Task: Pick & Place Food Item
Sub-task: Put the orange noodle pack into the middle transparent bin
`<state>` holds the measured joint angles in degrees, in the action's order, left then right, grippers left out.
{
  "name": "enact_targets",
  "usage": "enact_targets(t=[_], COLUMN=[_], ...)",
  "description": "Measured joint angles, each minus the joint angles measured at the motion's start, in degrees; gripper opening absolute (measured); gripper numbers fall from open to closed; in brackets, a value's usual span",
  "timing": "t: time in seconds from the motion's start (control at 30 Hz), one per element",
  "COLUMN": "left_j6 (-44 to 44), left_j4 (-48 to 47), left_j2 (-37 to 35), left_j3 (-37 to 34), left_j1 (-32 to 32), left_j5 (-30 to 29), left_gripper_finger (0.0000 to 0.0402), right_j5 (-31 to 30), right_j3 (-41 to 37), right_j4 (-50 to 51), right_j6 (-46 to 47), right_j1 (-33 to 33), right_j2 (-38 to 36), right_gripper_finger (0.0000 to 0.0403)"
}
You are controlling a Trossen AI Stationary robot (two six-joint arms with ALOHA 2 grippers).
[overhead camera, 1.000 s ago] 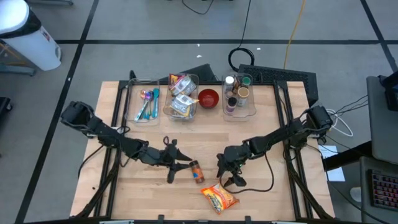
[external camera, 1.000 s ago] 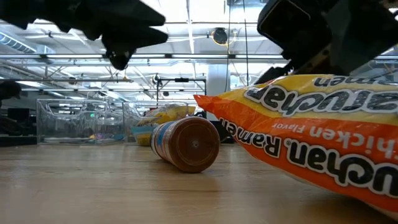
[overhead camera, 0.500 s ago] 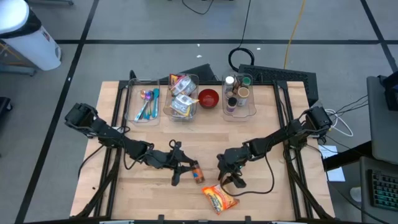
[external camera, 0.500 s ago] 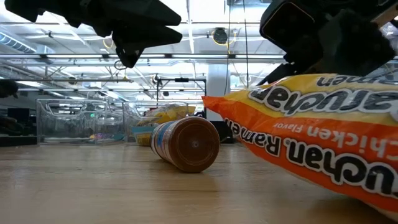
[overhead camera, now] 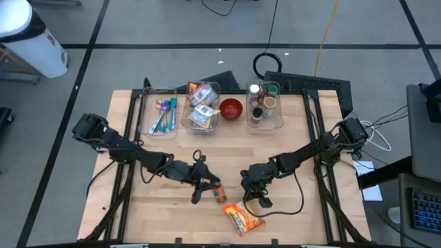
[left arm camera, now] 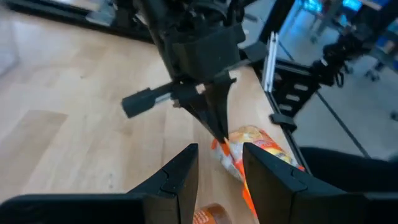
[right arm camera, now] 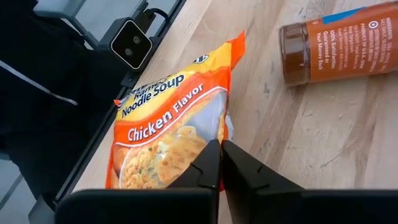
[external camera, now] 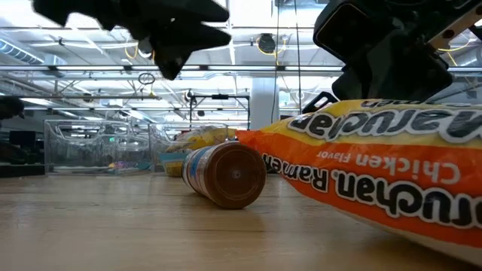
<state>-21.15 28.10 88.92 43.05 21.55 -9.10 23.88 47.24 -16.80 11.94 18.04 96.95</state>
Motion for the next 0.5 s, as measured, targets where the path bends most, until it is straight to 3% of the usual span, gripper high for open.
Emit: enact_targets(t=[0.13, 0.3, 0.5], left_j6=[1.55, 4.82, 8.1], left_j4=[-16.25, -37.14, -42.93], left_j2=[0.0, 0.0, -0.04], left_j3=[7.72, 18.06, 24.53], left_j1=[-2.44, -4.16, -5.77], left_j5=[3.56, 1.96, 0.9], left_gripper_finger=[0.0131, 0.0131, 0.0131], right_j5=[-0.28, -7.66, -18.71], right_j3=[0.0, 0.0, 0.0], right_j4=[0.09, 7.41, 16.66], right_j6=[-0.12, -3.12, -8.06], right_j1=[-0.09, -0.17, -0.2], right_j2=[-2.09, -8.65, -18.3], right_gripper_finger=[0.0001, 0.0001, 0.0])
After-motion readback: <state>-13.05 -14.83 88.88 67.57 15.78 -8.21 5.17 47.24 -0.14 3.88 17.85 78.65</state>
